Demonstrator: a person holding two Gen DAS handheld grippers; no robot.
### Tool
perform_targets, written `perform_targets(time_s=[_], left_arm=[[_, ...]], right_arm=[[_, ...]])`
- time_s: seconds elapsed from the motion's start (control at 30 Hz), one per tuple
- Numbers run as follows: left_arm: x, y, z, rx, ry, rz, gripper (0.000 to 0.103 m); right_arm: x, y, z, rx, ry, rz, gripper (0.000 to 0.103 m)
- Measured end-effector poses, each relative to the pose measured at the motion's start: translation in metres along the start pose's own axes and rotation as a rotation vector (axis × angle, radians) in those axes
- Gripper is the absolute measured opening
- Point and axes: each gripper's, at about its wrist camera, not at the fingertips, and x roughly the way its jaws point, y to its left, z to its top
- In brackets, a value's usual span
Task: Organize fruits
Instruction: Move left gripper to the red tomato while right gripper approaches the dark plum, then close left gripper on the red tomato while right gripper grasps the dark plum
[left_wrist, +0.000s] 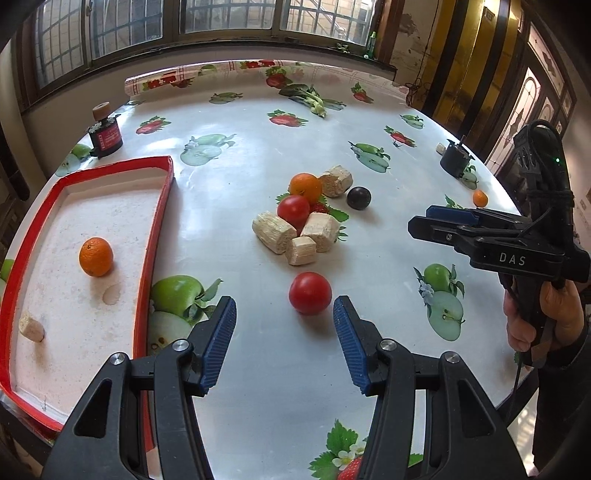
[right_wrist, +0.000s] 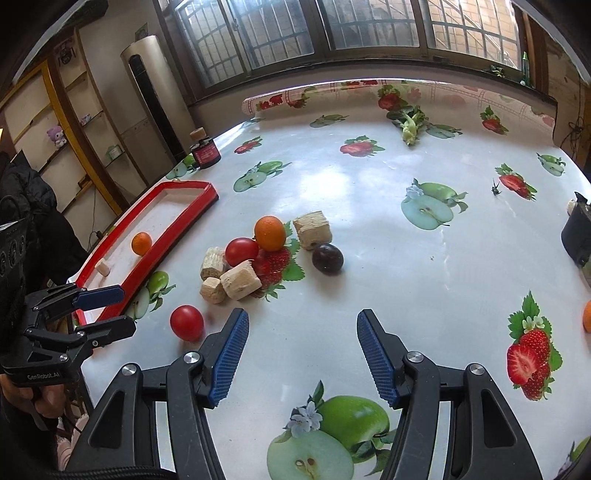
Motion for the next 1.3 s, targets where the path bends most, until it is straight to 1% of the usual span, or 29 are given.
perform_targets(time_s=[0.17,0.6,0.8,0.87,0.9,0.93,0.97,1.03,1.1,1.13,1.17,1.2,1.3], left_arm=[[0.009,-0.009,0.002,0.011,0.020,-0.012,0.053],[0.027,-0.016,0.007,0.004,0.048,-0.047,0.053],[0.046,-0.016,0.006,-0.008,0.074,-0.040,0.053],[0.052,-0.015,0.005,-0.013,0.092,-0.051,0.053],[0.054,-0.015,0.005,-0.016,0.095,-0.052,0.049],[0.054,-0.016,0.005,-0.014,0.089,-0.050,0.044],[0.054,-0.015,0.006,-0.015,0.091,-0.056,0.041],[0.056,-0.014,0.007,-0.018,0.088,-0.062,0.030],[0.056,-0.014,0.007,-0.019,0.087,-0.071,0.030],[0.055,-0.014,0.006,-0.018,0.087,-0.078,0.030],[0.054,-0.015,0.005,-0.017,0.086,-0.081,0.030],[0.052,-0.015,0.004,-0.016,0.081,-0.084,0.029],[0.044,-0.013,0.002,-0.018,0.066,-0.081,0.029]], right_arm=[[0.004,-0.011,0.002,0.017,0.001,-0.005,0.063],[0.015,-0.019,0.018,0.022,-0.009,-0.004,0.063],[0.039,-0.012,0.030,-0.006,0.021,-0.005,0.062],[0.051,-0.009,0.034,-0.021,0.037,-0.017,0.062],[0.057,-0.008,0.035,-0.030,0.045,-0.024,0.059],[0.063,-0.008,0.037,-0.036,0.052,-0.035,0.055],[0.069,-0.008,0.038,-0.039,0.063,-0.045,0.053],[0.080,-0.009,0.039,-0.038,0.084,-0.051,0.043],[0.083,-0.009,0.040,-0.048,0.065,-0.062,0.040],[0.084,-0.008,0.041,-0.049,0.067,-0.063,0.032],[0.084,-0.008,0.041,-0.051,0.066,-0.067,0.027],[0.083,-0.007,0.041,-0.053,0.064,-0.081,0.026],[0.073,-0.007,0.039,-0.033,0.053,-0.056,0.026]])
